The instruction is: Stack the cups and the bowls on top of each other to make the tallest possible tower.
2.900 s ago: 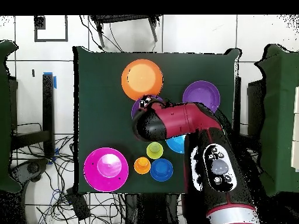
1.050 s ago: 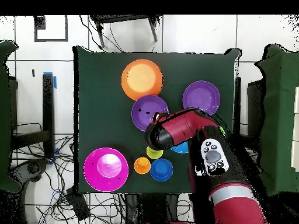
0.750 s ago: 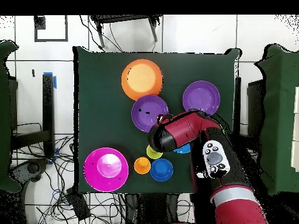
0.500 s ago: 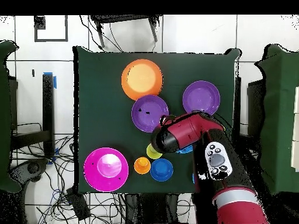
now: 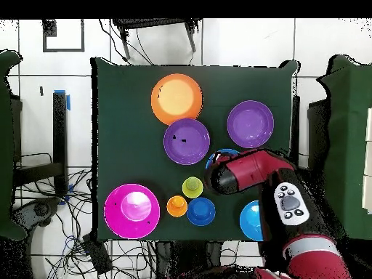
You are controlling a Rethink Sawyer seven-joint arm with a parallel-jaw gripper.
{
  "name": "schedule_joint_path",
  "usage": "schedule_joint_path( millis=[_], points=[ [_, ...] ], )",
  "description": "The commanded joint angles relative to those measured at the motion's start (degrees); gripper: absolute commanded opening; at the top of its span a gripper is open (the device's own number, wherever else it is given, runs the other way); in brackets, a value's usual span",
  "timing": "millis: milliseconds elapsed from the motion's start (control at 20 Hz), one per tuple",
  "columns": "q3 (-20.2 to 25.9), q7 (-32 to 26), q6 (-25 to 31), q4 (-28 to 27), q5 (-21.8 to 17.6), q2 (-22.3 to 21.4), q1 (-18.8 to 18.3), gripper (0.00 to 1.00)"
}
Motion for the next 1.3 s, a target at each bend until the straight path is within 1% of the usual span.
schedule_joint_path(
  millis=[50, 200, 350, 600, 750, 900, 1100, 1300],
  points=[
    [2.7, -7.6, 8.6, 0.3, 4.4, 6.2, -5.1, 1.00],
    [3.1, -7.7, 7.6, 0.3, 4.6, 6.8, -6.0, 1.00],
    [3.3, -6.3, 4.5, 1.2, 3.9, 7.0, -6.3, 1.00],
    [4.0, -5.8, 4.3, 1.9, 4.4, 6.5, -6.4, 1.00],
    [4.8, -5.1, 4.2, 2.5, 5.7, 6.2, -6.9, 1.00],
    [5.5, -5.9, 6.4, 2.7, 7.3, 5.5, -6.7, 1.00],
    [5.9, -6.0, 5.4, 3.5, 7.7, 4.4, -6.3, 1.00],
    [9.4, -8.8, 4.5, 5.1, 9.0, 3.4, -7.9, 1.00]
  ],
)
